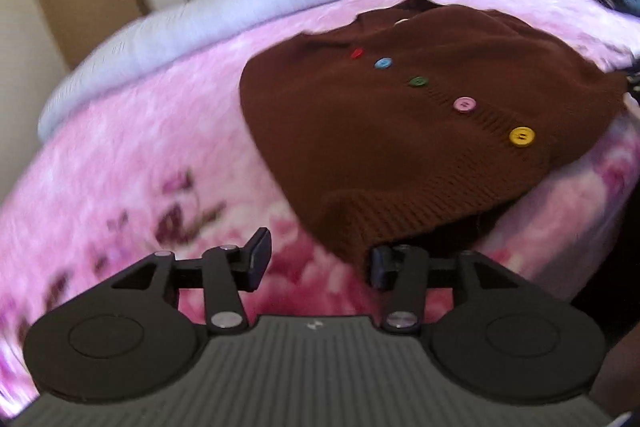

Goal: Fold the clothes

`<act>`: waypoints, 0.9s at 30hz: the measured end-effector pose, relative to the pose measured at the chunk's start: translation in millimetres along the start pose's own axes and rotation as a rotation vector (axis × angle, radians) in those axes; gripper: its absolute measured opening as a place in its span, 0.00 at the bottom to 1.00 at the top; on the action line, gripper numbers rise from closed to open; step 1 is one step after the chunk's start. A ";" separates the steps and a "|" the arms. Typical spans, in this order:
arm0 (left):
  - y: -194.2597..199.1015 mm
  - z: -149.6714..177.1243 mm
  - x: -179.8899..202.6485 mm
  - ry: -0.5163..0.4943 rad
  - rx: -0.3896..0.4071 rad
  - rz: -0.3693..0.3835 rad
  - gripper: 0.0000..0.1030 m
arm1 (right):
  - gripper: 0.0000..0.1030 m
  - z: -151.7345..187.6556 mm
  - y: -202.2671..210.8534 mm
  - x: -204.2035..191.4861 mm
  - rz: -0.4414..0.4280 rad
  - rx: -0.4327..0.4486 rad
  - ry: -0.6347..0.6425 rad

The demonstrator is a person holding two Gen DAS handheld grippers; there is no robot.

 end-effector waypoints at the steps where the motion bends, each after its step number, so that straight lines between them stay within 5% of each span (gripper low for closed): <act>1: -2.8 -1.5 -1.4 0.035 -0.013 0.015 0.38 | 0.05 -5.7 4.1 -0.4 0.017 0.001 0.036; 2: -4.7 -3.8 -2.9 0.058 -0.020 0.026 0.31 | 0.01 -11.5 8.3 -0.9 0.035 0.002 0.074; 3: -1.8 -10.2 -4.1 0.021 -0.002 0.015 0.10 | 0.01 -17.4 12.7 -1.4 0.053 0.003 0.112; 4: 1.2 -16.7 -5.4 -0.016 0.017 0.003 0.04 | 0.01 -23.1 17.8 -3.3 0.083 0.002 0.167; 8: 38.3 -53.4 -22.5 -0.194 0.169 -0.101 0.04 | 0.01 -51.9 55.5 -9.0 0.246 0.030 0.434; 13: 78.6 -58.3 -29.0 -0.367 0.255 -0.194 0.04 | 0.00 -55.4 94.9 -7.4 0.331 0.047 0.507; 19: 46.6 15.7 -7.0 -0.368 0.057 -0.095 0.07 | 0.00 17.0 65.5 -4.3 0.220 -0.118 0.359; 23: 40.4 34.1 -13.5 -0.303 0.015 -0.061 0.14 | 0.01 24.9 66.3 -8.9 0.104 -0.073 0.220; 25: 39.9 30.1 -15.2 -0.273 0.016 -0.042 0.26 | 0.10 21.1 57.9 -17.7 0.068 -0.059 0.224; 27: 39.2 24.5 -16.0 -0.254 0.020 -0.019 0.26 | 0.40 15.7 48.9 -26.3 0.043 -0.046 0.237</act>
Point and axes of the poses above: each gripper's, at about its wrist camera, not at the fingertips, and y roughly against the way its jaws point, x to its right, z to its underside, the point moved 5 cm from there along -y, roughly the way its jaws point, and after that the axes turned 12 degrees about -z, right-handed, at the moved point
